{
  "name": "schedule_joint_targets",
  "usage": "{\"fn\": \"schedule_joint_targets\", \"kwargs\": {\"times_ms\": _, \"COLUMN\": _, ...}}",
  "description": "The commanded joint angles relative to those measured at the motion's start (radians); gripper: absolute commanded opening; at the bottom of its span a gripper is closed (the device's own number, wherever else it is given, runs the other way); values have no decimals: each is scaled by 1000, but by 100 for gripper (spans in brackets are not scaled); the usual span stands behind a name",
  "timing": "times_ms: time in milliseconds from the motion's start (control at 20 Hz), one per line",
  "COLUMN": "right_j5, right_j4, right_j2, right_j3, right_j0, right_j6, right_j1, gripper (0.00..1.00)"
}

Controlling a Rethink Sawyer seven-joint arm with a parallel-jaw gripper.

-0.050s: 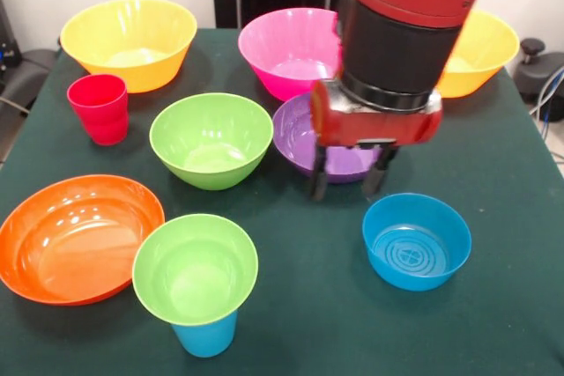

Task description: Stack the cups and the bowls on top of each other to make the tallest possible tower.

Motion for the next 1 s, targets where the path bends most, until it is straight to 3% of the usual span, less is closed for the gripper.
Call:
{"fn": "schedule_joint_targets", "kwargs": {"times_ms": 50, "right_j5": -122, "right_j4": 15, "right_j2": 56, "right_j3": 224, "right_j0": 79, "right_j6": 233, "right_j1": -20, "gripper": 100}}
{"fn": "schedule_joint_targets", "kwargs": {"times_ms": 250, "right_j5": -186, "right_j4": 22, "right_j2": 62, "right_j3": 258, "right_j0": 108, "right_j6": 269, "right_j1": -9, "gripper": 100}}
{"fn": "schedule_joint_targets", "kwargs": {"times_ms": 650, "right_j5": -248, "right_j4": 44, "right_j2": 34, "right_j3": 240, "right_j0": 182, "right_j6": 412, "right_j1": 46, "gripper": 100}}
{"fn": "schedule_joint_targets", "kwargs": {"times_ms": 1000, "right_j5": -304, "right_j4": 17, "right_j2": -17, "right_j3": 227, "right_j0": 235, "right_j6": 498, "right_j1": 105, "gripper": 100}}
